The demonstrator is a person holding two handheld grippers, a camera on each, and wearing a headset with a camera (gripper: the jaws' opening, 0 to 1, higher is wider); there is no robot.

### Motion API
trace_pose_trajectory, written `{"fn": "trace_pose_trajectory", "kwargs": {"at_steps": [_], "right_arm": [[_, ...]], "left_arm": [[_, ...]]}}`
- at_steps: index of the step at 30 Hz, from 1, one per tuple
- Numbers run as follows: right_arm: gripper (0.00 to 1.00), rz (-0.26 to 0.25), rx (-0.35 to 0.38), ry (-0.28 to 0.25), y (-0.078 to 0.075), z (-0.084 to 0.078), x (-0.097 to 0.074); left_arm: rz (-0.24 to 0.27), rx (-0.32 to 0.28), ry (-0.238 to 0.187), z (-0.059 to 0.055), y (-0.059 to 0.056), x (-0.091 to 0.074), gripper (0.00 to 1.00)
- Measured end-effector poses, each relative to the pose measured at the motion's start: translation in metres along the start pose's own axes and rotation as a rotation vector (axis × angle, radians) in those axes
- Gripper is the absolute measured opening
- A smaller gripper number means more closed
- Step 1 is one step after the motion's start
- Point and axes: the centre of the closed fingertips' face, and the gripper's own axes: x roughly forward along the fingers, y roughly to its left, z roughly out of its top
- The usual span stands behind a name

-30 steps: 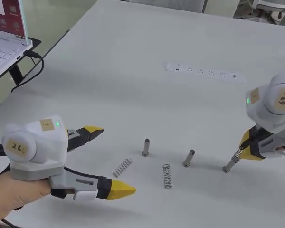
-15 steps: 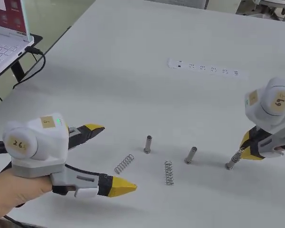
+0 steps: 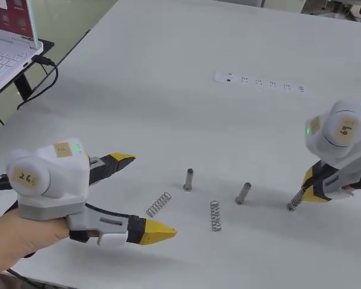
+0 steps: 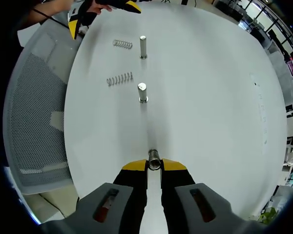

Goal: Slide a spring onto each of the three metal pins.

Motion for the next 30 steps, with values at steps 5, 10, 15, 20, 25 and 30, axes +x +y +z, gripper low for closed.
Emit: {"fn": "trace_pose_trajectory", "kwargs": {"at_steps": [5, 10, 15, 20, 25, 30], "right_arm": [[0.07, 0.004, 0.01, 0.006, 0.0012, -0.0022, 0.0048], [0.07, -0.003, 0.003, 0.001, 0.002, -0.0041, 0.0086], [0.07, 0.003, 0.023, -0.007, 0.0015, -0.0042, 0.0074], [0.08, 0.001, 0.014, -0.008, 0.0016, -0.0064, 0.009], [0.08, 0.002, 0.013, -0.013, 0.0016, -0.006, 0.0097], [0.08, 0.007, 0.016, -0.026, 0.001, -0.0057, 0.0082]], "left_arm": [[0.001, -0.002, 0.002, -0.0008, 0.0005, -0.0007, 0.97], [0.002, -0.002, 0.006, -0.0016, 0.0006, -0.001, 0.97], [0.002, -0.004, 0.006, -0.0016, 0.0001, -0.0011, 0.96], [0.0, -0.005, 0.004, -0.0006, -0.0004, -0.0013, 0.95], [-0.003, -0.006, 0.006, -0.0005, -0.0007, -0.0021, 0.96], [-0.006, -0.004, 0.007, 0.0003, -0.0003, -0.002, 0.96]]}}
